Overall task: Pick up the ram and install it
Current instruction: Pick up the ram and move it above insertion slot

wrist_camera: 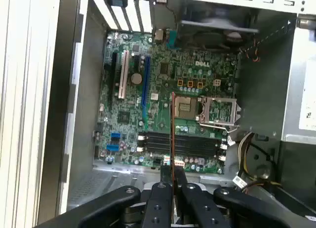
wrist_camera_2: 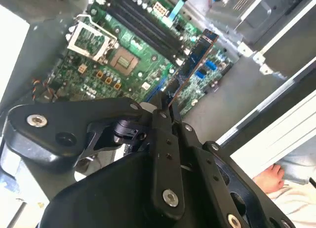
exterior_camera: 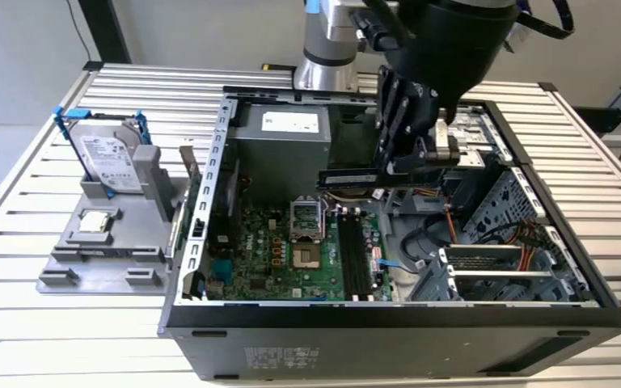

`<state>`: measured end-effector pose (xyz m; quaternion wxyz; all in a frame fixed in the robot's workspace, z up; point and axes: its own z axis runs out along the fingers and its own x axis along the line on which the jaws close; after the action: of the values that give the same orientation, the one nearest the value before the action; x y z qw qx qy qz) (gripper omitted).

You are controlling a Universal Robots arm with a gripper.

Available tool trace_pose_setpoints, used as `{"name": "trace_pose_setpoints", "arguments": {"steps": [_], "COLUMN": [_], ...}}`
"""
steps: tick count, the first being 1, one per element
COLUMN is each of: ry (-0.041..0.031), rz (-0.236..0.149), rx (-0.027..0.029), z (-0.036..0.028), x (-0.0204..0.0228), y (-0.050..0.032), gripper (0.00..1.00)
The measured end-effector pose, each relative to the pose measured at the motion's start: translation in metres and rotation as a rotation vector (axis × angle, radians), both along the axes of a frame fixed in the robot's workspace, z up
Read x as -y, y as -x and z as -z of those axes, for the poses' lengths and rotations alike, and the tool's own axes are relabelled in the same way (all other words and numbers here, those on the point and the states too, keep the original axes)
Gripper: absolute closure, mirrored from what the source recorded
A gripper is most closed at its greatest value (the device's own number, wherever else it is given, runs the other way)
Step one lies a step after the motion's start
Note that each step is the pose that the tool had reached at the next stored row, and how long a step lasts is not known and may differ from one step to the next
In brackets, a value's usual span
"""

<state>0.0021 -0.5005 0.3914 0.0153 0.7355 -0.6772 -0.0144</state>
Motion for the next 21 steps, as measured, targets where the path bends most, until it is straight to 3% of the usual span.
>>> {"name": "trace_pose_setpoints", "arguments": {"steps": [1, 4, 13, 16, 17, 21], "ry": [0.0001, 0.0, 0.0001, 0.0, -0.0002, 0.0], "rz": [-0.001, -0.001, 0.137, 0.14, 0.14, 0.14], "rx": [-0.0002, -0.0003, -0.0003, -0.0003, -0.0002, -0.0003], "z": [-0.0001, 0.0, 0.0008, 0.0009, 0.0009, 0.0009], "x": [0.0, 0.0, -0.0002, -0.0002, -0.0011, -0.0123], "y": [-0.015, -0.0284, -0.0302, -0.0303, -0.0302, -0.0303], "gripper": [1.0, 1.0, 1.0, 1.0, 1.0, 1.0]}}
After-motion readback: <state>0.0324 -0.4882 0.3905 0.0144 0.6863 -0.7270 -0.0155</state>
